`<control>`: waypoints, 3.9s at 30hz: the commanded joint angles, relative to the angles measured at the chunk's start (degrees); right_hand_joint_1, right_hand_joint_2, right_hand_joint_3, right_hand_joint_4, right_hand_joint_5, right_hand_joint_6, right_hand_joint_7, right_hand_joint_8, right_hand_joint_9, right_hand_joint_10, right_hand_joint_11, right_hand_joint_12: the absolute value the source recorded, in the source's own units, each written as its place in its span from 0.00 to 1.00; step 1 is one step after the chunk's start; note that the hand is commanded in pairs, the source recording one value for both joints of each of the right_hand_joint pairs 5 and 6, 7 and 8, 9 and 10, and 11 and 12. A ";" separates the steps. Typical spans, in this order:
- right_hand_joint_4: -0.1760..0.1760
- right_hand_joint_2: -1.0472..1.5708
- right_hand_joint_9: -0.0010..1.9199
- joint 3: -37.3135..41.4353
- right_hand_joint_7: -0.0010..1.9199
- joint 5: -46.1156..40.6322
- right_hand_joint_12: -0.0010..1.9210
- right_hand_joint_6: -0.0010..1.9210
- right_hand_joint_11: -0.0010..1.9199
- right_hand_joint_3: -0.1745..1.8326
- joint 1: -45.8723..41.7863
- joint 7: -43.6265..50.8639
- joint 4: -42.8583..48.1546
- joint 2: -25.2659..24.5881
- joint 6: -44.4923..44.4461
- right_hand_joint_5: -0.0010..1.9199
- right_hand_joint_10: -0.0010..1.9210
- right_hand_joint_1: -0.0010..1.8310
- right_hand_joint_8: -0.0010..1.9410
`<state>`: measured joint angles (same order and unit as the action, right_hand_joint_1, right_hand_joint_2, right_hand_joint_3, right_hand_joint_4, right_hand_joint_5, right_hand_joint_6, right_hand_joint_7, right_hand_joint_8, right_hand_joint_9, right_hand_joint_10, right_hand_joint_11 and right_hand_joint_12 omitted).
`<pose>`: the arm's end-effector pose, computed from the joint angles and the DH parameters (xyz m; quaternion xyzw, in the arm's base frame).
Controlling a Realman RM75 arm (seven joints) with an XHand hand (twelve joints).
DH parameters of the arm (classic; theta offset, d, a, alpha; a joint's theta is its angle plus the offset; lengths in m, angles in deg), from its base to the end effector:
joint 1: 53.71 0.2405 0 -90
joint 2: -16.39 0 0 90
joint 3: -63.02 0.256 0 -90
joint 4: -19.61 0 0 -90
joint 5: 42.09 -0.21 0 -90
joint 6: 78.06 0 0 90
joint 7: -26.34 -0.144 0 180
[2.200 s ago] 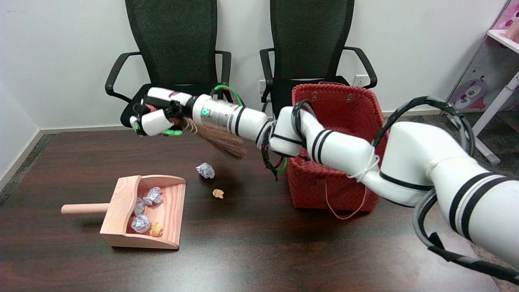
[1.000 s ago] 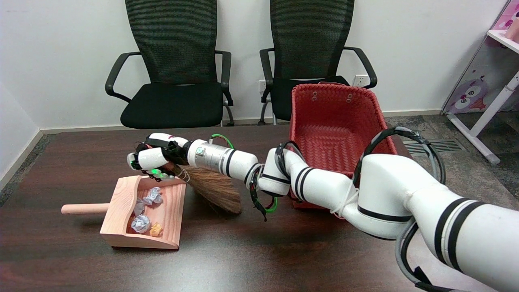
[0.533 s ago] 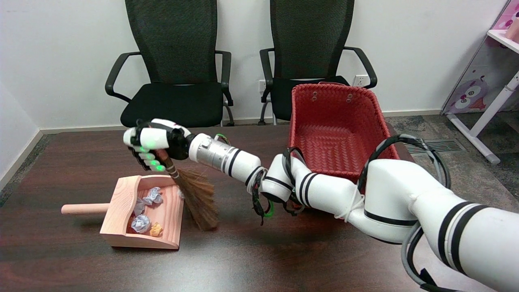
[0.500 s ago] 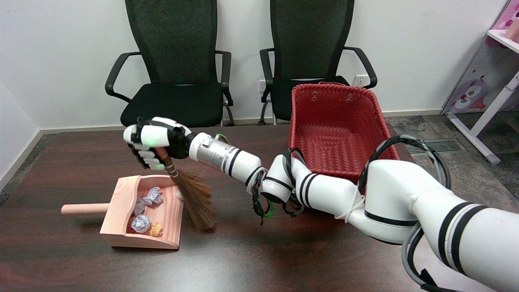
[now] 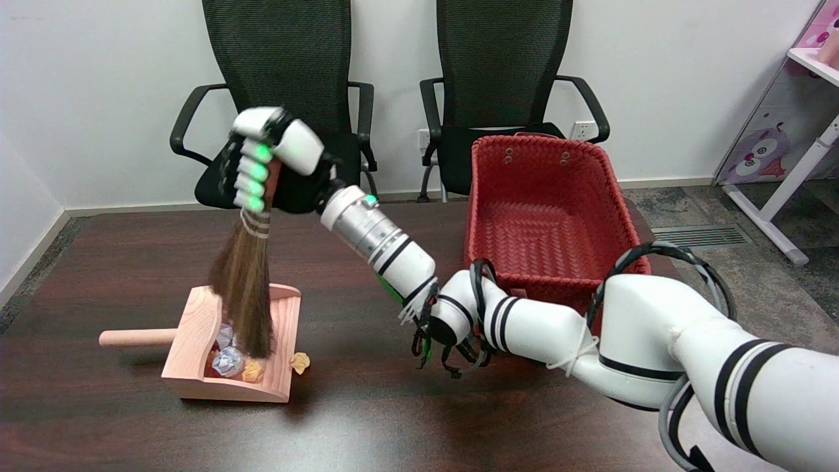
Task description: Sweep the paper ball into the dustpan.
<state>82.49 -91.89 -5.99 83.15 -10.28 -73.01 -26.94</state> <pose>-0.2123 -0.4587 0.0738 0.5090 -0.7022 0.4924 0.0735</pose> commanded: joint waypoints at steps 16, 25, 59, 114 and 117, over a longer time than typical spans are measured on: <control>0.50 0.81 1.00 5.96 1.00 -12.84 1.00 1.00 1.00 0.91 -7.77 19.31 -28.49 15.61 15.35 1.00 1.00 0.45 0.99; 0.53 0.93 1.00 14.67 1.00 -15.41 1.00 1.00 1.00 0.90 -16.21 54.37 -41.33 19.68 2.40 1.00 1.00 0.41 0.99; 0.56 1.00 1.00 19.16 1.00 -34.53 1.00 1.00 1.00 0.96 -33.66 90.06 -65.59 20.67 -18.11 1.00 1.00 0.42 0.99; 0.55 1.00 1.00 40.35 1.00 30.79 1.00 1.00 1.00 1.00 -42.15 89.97 -41.97 -15.27 -33.56 1.00 1.00 0.45 0.99; 0.55 1.00 1.00 38.82 1.00 29.06 1.00 1.00 1.00 1.00 -41.30 89.97 -38.62 -15.16 -30.13 1.00 1.00 0.45 0.99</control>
<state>125.26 -60.14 -49.90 173.03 -65.85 -83.78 -72.22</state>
